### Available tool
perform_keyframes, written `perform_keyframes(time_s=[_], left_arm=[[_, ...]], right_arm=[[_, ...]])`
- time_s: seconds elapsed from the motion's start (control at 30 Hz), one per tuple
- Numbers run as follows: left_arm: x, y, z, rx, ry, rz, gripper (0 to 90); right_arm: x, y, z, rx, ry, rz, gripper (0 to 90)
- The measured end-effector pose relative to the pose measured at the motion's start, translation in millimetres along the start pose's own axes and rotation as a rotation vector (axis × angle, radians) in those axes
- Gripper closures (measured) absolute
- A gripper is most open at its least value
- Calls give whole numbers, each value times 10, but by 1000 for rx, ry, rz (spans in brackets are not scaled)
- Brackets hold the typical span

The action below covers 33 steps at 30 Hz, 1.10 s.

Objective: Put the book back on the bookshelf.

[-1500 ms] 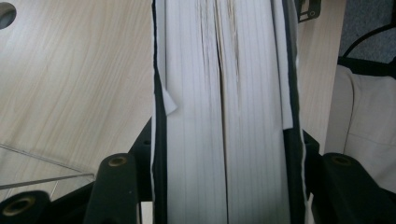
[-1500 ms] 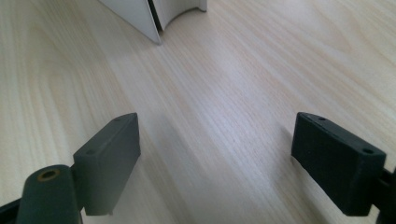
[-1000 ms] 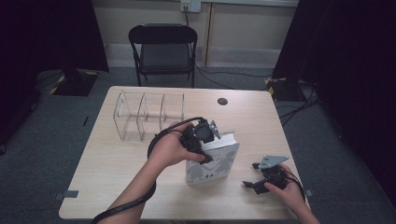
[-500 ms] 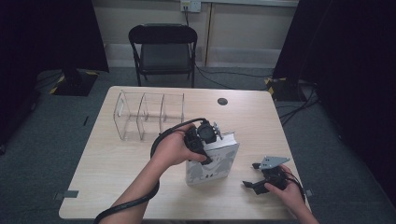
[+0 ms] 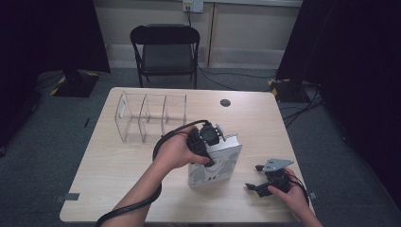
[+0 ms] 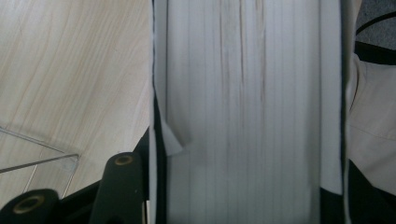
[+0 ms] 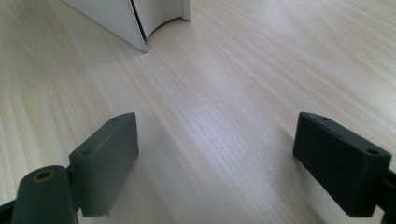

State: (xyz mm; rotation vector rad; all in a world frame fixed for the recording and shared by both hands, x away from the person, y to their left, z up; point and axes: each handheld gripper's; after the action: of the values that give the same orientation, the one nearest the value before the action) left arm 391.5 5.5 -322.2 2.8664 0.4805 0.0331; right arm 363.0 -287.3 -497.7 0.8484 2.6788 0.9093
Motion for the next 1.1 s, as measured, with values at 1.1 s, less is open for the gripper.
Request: perform_keyframes(time_s=[1.1], left_arm=[[-32,6,-16,34,3,-37,513]], right_arm=[[8,-5,8,-11,-3,6,135]])
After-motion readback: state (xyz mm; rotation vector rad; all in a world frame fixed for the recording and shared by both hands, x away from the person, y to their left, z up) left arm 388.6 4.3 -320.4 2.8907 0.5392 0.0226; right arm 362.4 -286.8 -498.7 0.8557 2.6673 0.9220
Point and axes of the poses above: each handheld gripper's, and its own axes: z roughly forward along the jaws, y roughly out of its top, x roughly to its left, and after that the axes turned 9 degrees about x, right-handed
